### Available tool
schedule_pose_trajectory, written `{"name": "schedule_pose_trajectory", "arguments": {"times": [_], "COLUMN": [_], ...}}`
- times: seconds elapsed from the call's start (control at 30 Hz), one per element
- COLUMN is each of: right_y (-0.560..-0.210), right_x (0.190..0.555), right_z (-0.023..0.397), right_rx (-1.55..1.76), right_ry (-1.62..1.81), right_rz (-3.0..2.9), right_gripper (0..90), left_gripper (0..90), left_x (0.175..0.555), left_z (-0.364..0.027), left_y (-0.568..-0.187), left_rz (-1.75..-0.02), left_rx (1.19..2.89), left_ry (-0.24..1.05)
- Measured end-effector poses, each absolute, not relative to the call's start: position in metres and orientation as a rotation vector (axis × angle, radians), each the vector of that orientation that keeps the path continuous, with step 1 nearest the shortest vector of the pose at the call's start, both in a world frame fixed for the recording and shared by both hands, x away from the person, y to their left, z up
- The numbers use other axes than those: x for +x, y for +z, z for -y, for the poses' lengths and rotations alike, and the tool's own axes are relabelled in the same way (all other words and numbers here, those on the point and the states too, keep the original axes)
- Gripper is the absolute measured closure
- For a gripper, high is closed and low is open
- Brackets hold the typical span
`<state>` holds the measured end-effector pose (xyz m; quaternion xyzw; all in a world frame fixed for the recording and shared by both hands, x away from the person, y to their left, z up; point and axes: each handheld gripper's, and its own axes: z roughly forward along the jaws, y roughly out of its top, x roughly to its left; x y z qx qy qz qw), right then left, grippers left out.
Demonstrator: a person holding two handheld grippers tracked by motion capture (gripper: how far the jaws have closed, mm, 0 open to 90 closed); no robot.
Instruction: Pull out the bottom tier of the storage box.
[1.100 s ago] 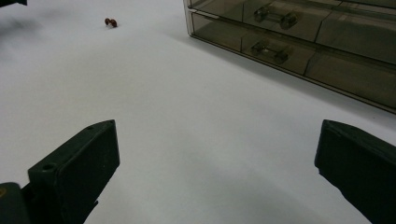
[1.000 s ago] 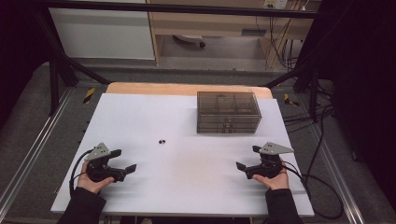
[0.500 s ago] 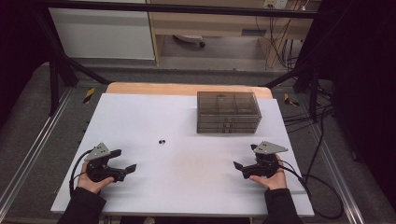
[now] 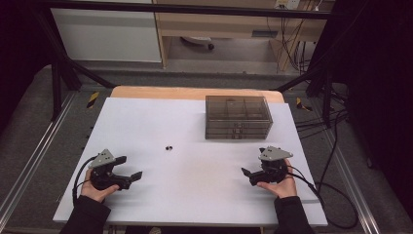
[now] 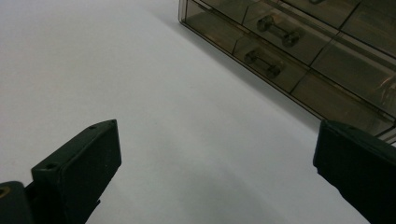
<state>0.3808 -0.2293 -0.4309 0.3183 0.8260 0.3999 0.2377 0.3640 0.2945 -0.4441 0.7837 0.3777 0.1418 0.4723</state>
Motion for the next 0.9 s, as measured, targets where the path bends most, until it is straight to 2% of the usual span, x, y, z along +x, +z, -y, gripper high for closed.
{"name": "schedule_pose_trajectory", "arguments": {"times": [0.9], "right_y": [-0.427], "right_x": [0.394], "right_z": [0.199], "right_rx": [0.687], "right_ry": [0.832], "right_rz": [-2.297], "right_gripper": [3.1], "left_gripper": [4.9], "left_x": [0.364], "left_z": [-0.295], "left_y": [-0.444], "left_rz": [-0.927], "left_rx": [1.929], "left_ry": [0.359]}}
